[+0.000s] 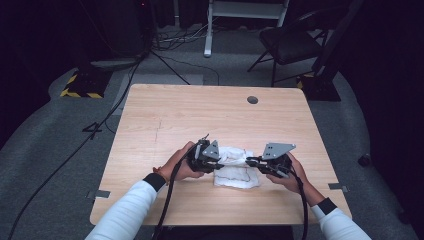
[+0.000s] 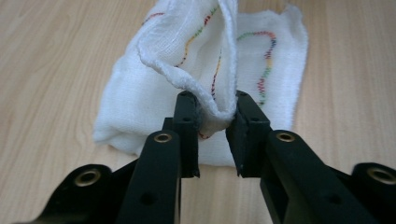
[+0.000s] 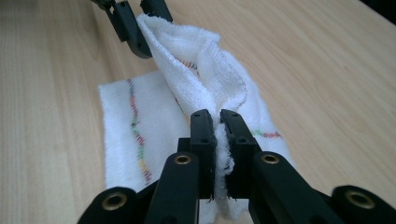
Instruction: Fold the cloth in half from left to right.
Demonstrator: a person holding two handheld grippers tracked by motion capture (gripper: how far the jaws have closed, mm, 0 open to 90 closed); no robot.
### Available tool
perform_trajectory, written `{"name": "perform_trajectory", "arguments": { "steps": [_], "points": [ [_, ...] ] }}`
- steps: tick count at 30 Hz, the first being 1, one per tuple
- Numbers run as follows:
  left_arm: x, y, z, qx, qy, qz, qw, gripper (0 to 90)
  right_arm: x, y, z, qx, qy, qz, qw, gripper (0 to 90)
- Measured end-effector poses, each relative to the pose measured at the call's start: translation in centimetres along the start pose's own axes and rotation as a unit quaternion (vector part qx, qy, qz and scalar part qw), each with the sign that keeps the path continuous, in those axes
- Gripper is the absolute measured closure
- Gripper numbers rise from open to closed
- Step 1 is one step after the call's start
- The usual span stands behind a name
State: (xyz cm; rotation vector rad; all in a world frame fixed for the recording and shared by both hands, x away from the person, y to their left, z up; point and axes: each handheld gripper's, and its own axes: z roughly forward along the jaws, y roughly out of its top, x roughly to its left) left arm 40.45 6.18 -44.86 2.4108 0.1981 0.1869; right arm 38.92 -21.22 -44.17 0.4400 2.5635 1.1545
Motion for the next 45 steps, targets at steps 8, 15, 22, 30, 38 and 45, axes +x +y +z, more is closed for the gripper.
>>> {"name": "perform_trajectory", "arguments": {
  "steps": [8, 15, 22, 30, 38, 45],
  "points": [
    [-1.8, -0.7, 0.4, 0.008, -0.006, 0.005, 0.9999, 68.7, 1.1, -1.4, -0.1, 0.0, 0.017, 0.005, 0.9998, 83.4],
    [-3.3, -1.8, 0.8, 0.015, -0.029, -0.001, 0.9995, 73.2, 2.1, -2.9, 0.4, 0.027, 0.031, 0.009, 0.9991, 80.3],
    [-3.0, -2.3, 2.1, 0.028, -0.026, -0.022, 0.999, 76.8, 2.8, -3.9, 1.2, 0.051, 0.023, 0.008, 0.9984, 79.0],
    [-2.6, -2.5, 2.6, 0.025, -0.014, -0.027, 0.9992, 75.7, 2.2, -4.4, 1.8, 0.05, 0.013, 0.024, 0.9984, 78.8],
    [-1.3, -2.6, 2.7, 0.024, -0.003, -0.033, 0.9991, 75.6, 0.5, -3.7, 3.0, 0.053, -0.008, 0.032, 0.998, 79.0],
    [1.3, -2.8, 3.0, 0.017, 0.008, -0.061, 0.998, 75.7, -1.5, -3.1, 4.3, 0.053, -0.022, 0.039, 0.9976, 79.2]
  ]
}}
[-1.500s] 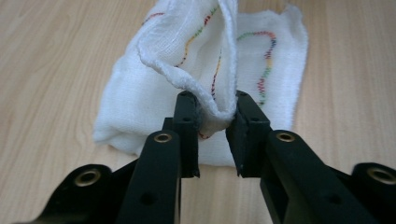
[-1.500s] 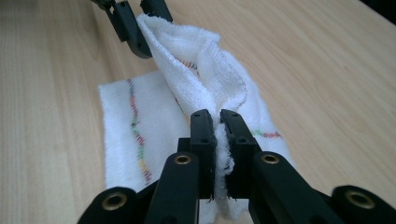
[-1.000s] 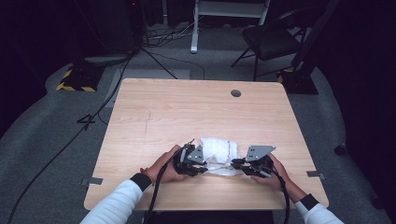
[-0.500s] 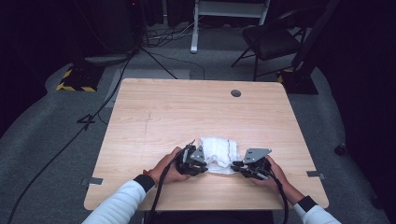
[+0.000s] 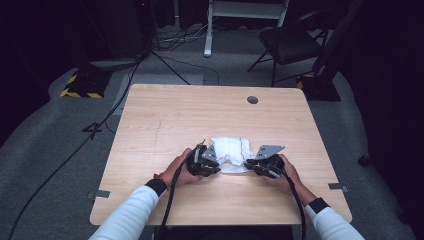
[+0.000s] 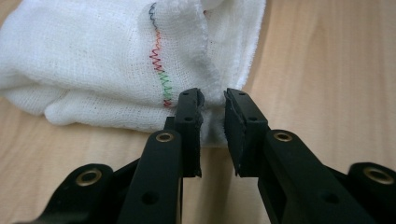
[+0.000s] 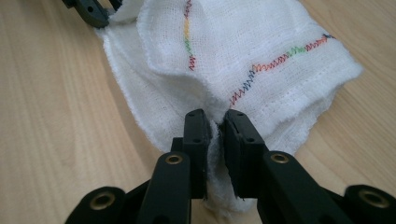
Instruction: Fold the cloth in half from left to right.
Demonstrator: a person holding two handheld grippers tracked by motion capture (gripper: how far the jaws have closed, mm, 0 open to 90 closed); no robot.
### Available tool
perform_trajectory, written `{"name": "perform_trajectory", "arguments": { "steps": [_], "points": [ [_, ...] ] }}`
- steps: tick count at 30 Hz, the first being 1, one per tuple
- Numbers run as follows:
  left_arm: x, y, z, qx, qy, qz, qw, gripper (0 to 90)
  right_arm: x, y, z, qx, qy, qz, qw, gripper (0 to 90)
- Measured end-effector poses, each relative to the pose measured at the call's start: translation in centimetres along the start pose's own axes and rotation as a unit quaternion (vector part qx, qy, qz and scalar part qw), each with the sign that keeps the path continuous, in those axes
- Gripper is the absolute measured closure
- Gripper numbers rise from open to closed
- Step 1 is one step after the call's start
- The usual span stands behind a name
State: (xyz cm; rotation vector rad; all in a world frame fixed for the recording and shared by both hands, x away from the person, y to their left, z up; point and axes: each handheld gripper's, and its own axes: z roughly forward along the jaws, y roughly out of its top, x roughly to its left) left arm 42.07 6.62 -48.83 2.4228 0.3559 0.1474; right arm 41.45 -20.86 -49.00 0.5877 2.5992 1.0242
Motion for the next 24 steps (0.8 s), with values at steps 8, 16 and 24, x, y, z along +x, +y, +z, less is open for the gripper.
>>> {"name": "perform_trajectory", "arguments": {
  "steps": [8, 16, 24],
  "points": [
    [2.3, 0.1, 0.3, -0.008, 0.001, -0.018, 0.9998, 75.7, -2.0, 1.0, 1.3, 0.002, -0.008, 0.011, 0.9999, 79.4],
    [3.6, 0.2, 0.4, -0.007, 0.008, -0.024, 0.9997, 75.7, -2.6, 1.4, 1.8, 0.003, -0.011, 0.014, 0.9998, 79.5],
    [3.7, 0.3, 0.4, -0.004, 0.01, -0.028, 0.9995, 74.1, -2.7, 1.5, 1.9, 0.002, -0.011, 0.019, 0.9998, 79.3]
  ]
}}
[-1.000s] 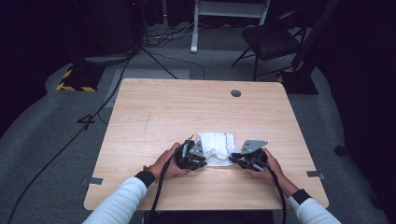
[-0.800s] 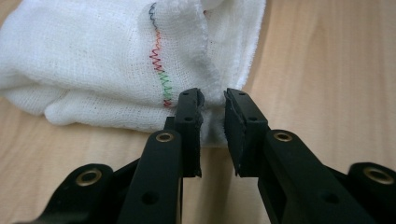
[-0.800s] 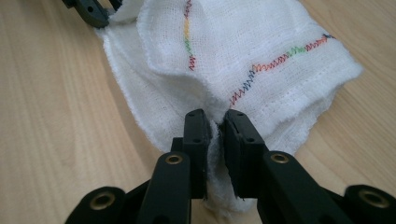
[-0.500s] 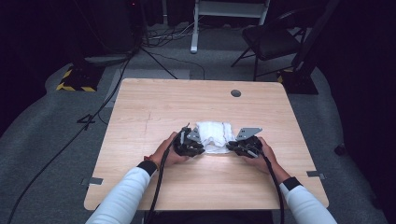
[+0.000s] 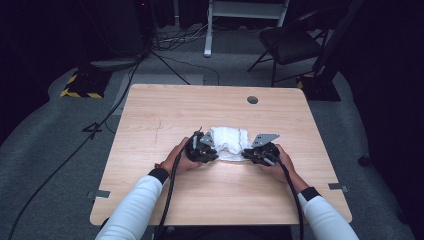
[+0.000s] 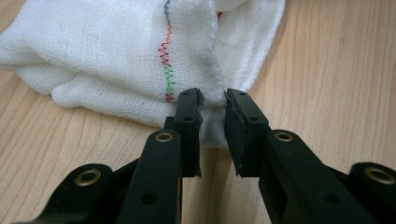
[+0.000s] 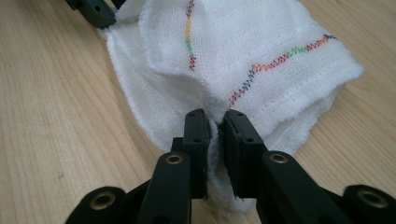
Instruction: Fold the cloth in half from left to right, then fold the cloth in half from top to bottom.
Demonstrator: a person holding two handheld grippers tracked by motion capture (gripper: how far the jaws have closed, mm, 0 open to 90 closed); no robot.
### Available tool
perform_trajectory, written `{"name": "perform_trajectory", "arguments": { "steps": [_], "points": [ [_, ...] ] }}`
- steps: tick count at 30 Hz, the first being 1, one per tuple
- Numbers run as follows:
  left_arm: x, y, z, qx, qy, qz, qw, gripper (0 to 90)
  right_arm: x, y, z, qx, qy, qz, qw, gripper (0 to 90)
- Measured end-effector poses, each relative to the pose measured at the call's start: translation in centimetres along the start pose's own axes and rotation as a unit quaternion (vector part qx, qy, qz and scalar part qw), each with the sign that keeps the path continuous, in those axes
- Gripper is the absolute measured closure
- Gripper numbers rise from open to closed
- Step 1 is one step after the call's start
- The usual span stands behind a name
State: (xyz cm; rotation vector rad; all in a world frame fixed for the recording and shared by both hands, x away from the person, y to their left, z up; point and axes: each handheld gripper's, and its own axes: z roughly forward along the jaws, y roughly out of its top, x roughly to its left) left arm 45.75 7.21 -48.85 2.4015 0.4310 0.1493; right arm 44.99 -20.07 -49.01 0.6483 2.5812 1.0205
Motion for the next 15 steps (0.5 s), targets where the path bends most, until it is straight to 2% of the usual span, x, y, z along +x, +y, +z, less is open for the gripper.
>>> {"name": "perform_trajectory", "arguments": {
  "steps": [4, 10, 15],
  "points": [
    [-0.37, 0.14, -0.01, 0.005, 0.01, 0.003, 0.9999, 71.4, 0.06, 0.05, -0.05, 0.002, -0.002, -0.005, 1.0, 78.8],
    [-0.27, 0.12, -0.06, 0.005, 0.005, -0.004, 1.0, 71.1, 0.06, 0.13, -0.06, 0.004, -0.001, -0.004, 1.0, 77.9],
    [-0.27, 0.14, -0.33, 0.003, 0.015, -0.003, 0.9999, 70.5, 0.25, 0.26, -0.14, 0.007, -0.007, -0.009, 0.9999, 77.2]
  ]
}}
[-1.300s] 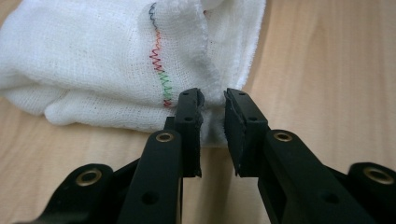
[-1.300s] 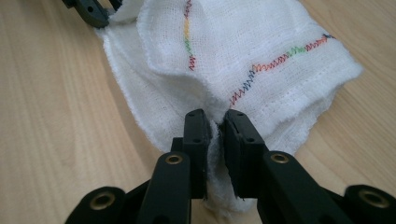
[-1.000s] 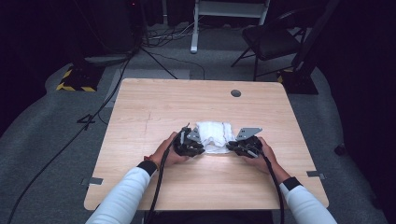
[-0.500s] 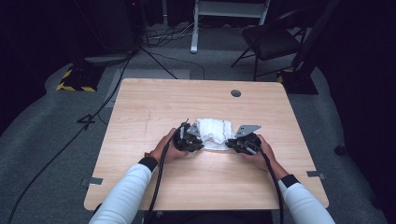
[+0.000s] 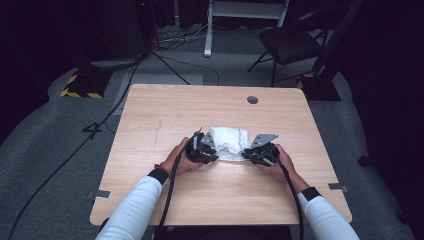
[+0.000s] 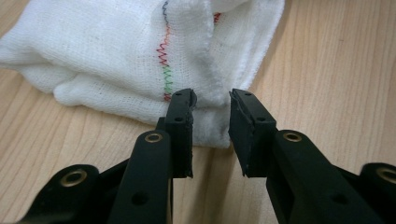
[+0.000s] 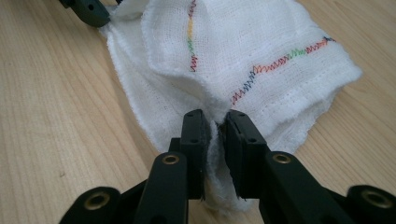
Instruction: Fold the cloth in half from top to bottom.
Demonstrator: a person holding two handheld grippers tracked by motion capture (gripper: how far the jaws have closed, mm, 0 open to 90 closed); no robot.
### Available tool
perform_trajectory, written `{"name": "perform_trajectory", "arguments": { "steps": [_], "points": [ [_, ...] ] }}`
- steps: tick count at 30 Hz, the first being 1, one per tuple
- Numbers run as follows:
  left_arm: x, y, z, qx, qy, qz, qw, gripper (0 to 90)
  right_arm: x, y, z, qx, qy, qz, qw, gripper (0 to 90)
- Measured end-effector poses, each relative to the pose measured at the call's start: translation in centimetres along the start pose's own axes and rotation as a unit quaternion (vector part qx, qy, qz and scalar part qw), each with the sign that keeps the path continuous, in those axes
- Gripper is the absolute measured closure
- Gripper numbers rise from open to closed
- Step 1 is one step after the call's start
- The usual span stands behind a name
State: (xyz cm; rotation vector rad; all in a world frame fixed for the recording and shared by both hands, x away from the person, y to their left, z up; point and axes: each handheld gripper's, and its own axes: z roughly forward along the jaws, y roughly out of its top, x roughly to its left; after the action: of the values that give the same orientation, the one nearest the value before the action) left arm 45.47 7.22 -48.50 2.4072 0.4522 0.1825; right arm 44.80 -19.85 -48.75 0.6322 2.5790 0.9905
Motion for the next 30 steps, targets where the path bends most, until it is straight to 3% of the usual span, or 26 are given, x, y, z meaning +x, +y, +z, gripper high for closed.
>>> {"name": "perform_trajectory", "arguments": {
  "steps": [8, 15, 21, 30],
  "points": [
    [-0.1, 0.2, -0.5, -0.001, 0.011, 0.004, 0.9999, 70.0, 0.1, 0.1, -0.2, -0.002, -0.004, 0.003, 1.0, 72.3],
    [-0.6, 0.7, -2.0, -0.026, 0.034, 0.004, 0.9991, 63.4, 0.4, 0.5, -1.4, -0.018, -0.017, 0.001, 0.9997, 63.1],
    [-1.4, 1.2, -2.9, -0.044, 0.052, 0.003, 0.9977, 51.4, 0.5, 0.9, -3.2, -0.036, -0.027, 0.001, 0.999, 53.1],
    [-2.5, 1.4, -3.7, -0.049, 0.073, 0.017, 0.996, 37.4, 0.4, 0.9, -4.8, -0.033, -0.033, 0.002, 0.9989, 44.4]
  ]
}}
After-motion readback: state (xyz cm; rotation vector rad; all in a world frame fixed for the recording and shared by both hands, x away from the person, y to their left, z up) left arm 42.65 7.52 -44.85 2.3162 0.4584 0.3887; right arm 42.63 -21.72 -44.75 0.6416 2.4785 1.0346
